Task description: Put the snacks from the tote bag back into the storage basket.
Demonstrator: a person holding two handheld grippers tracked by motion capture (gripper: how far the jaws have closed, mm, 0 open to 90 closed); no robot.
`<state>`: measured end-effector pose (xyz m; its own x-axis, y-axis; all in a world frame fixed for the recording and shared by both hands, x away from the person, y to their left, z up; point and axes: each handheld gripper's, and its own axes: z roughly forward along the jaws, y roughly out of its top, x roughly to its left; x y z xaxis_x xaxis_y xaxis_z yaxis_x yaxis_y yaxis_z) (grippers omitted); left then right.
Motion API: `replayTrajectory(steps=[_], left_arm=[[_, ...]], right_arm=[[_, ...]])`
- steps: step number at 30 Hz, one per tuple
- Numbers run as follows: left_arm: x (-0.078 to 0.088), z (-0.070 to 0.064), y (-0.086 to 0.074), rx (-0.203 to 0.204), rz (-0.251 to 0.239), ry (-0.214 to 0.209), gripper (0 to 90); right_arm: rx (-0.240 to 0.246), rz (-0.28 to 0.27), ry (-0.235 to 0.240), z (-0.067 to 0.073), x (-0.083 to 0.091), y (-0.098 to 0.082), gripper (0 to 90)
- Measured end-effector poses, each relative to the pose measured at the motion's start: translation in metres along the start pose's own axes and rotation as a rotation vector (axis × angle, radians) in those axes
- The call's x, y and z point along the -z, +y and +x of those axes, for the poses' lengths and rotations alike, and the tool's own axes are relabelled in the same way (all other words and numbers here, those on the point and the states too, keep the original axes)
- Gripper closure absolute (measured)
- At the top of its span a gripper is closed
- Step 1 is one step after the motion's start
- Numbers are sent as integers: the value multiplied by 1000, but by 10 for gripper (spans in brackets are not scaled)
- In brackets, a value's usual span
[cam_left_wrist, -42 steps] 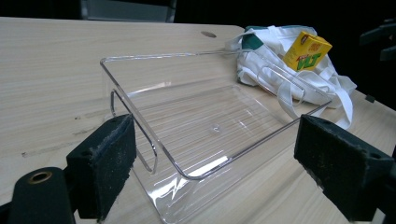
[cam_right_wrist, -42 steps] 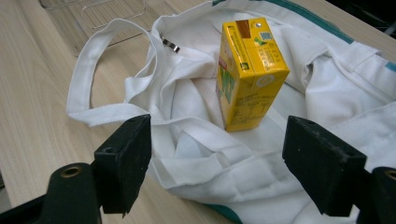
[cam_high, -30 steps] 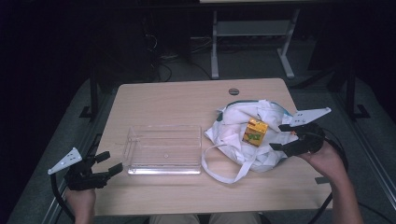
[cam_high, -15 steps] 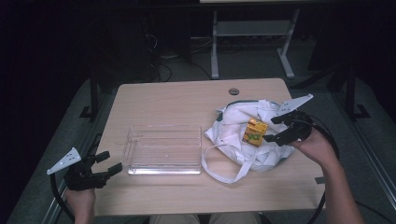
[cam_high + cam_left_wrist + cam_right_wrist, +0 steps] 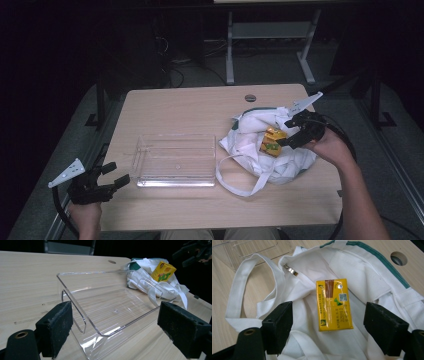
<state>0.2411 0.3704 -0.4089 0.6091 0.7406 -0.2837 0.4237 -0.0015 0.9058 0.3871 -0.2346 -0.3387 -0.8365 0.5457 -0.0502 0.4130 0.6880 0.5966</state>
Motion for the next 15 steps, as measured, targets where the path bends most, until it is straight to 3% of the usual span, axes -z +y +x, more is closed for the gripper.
replayTrajectory(steps=[15], left_arm=[[2,1,0,0,-2,2,126]], right_arm=[[-7,82,21,-15,-29,9,248]])
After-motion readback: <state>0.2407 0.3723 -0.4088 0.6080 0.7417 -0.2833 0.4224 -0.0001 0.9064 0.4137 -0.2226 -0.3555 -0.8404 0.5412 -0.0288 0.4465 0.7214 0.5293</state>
